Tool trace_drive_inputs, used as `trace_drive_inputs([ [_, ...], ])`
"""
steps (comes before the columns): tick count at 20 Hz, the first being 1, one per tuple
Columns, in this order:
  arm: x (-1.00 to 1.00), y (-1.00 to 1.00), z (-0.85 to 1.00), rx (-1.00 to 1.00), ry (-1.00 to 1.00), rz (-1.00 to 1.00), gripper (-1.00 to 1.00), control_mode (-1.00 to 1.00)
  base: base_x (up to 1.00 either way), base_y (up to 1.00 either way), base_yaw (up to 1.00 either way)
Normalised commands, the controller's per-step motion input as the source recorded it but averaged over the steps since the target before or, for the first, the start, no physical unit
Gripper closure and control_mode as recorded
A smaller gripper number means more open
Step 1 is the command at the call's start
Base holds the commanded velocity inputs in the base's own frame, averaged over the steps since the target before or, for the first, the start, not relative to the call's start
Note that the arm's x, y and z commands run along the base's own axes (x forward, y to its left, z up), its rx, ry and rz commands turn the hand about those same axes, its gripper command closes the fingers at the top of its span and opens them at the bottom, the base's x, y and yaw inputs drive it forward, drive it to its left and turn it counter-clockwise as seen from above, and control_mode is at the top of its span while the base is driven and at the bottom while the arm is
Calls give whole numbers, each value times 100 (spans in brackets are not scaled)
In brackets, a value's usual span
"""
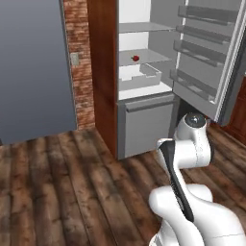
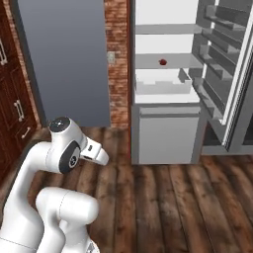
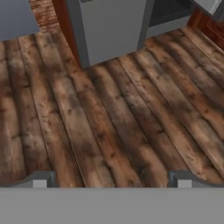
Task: Place the cold items (orange and bell pepper) from the fridge in one tupperware on the dining counter. Place the warm items (hot dog and kebab skewer) in the stove area in another tupperware.
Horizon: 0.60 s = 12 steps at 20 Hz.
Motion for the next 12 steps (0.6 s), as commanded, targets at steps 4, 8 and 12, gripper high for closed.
trace_drive_inputs([
  [4, 0, 0, 0, 0, 0, 0, -100, 100, 100, 0, -24],
  [8, 0, 0, 0, 0, 0, 0, -100, 100, 100, 0, -26],
  [12, 0, 0, 0, 0, 0, 0, -100, 100, 100, -3, -18],
])
